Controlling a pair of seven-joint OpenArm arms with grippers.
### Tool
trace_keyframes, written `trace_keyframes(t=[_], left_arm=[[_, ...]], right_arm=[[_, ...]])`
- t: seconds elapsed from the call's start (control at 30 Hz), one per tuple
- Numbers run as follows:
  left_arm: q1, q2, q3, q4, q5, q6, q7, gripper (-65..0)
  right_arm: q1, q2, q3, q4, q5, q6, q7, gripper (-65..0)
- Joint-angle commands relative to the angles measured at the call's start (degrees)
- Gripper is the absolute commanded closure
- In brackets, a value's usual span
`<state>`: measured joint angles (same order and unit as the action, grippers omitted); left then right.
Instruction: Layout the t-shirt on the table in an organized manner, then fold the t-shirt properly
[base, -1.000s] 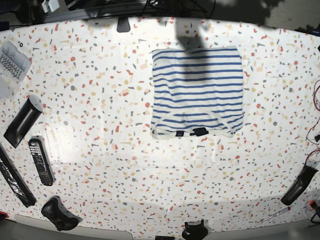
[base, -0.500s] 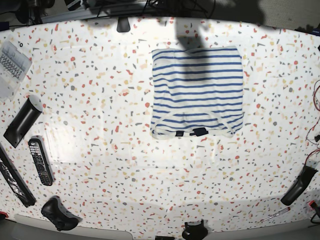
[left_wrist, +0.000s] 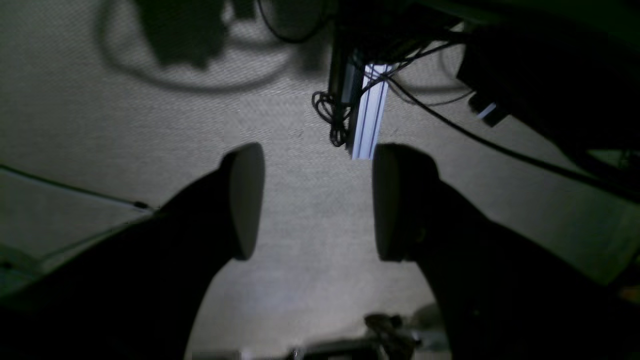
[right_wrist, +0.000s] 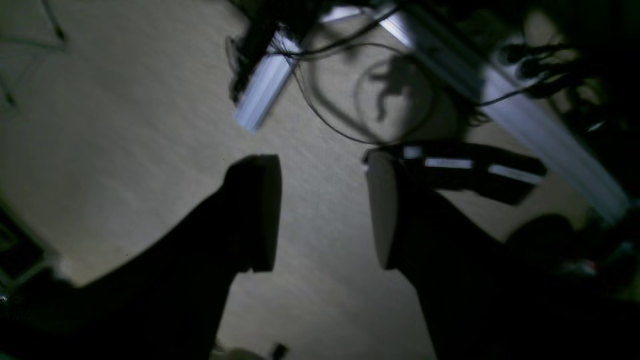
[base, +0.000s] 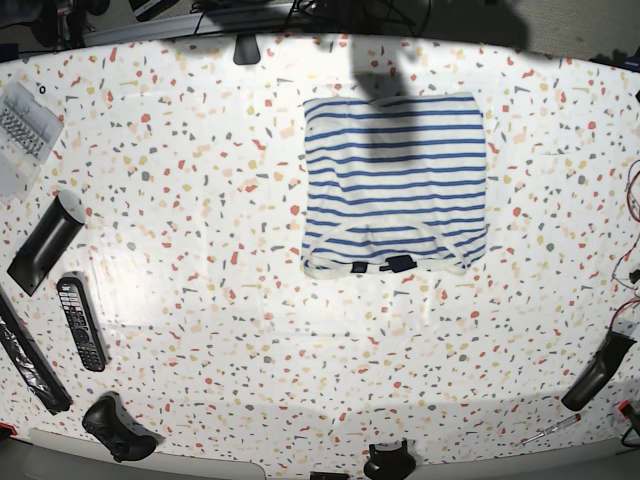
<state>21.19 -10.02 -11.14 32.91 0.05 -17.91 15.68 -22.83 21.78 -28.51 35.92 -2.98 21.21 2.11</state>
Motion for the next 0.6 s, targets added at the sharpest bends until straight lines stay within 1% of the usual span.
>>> trace_keyframes(t=[0.0,0.07,0.13,0.2,0.27,0.33,0.4,0.47,0.57], left_arm=[[0.42,0.09,0.00,0.17,-0.09,-0.07,1.51,-31.4],[0.22,0.50,0.00,0.17,-0.09,-0.02,3.91,-31.4],[0.44,0.87,0.00,0.11,-0.09,0.42,4.68,-31.4],[0.59,1.31,-0.02,-0.24,-0.07,2.89,4.50,-31.4],[0.55,1.57,-0.02,-0.79,-0.07,5.18,4.09,-31.4],[0.57,1.64,-0.02,-0.85,-0.07,5.55,4.11,-31.4],[0.57,1.60,-0.02,-0.87,-0.07,5.55,4.83,-31.4],[0.55,1.57,-0.02,-1.07,-0.04,5.53,5.40,-31.4],[0.55,1.60,-0.02,-1.09,-0.07,5.55,5.35,-31.4]], right_arm=[[0.22,0.57,-0.96,-0.24,0.90,0.55,0.57,-27.6],[1.57,0.57,-2.86,-1.44,4.13,0.57,0.31,-27.6],[3.23,0.52,-3.93,-3.34,8.41,0.33,-0.22,-27.6],[5.20,0.13,-3.91,-5.75,12.04,-1.11,-1.27,-27.6],[7.45,-0.39,-3.76,-8.37,15.74,-1.73,-2.23,-27.6],[9.51,-0.87,-3.76,-10.08,20.00,-1.62,-2.62,-27.6],[11.08,-1.51,-3.76,-10.84,22.56,-1.33,-3.65,-27.6],[12.33,-2.14,-3.76,-10.86,24.22,-0.46,-5.81,-27.6],[13.33,-2.58,-3.76,-10.82,24.44,0.92,-7.13,-27.6]])
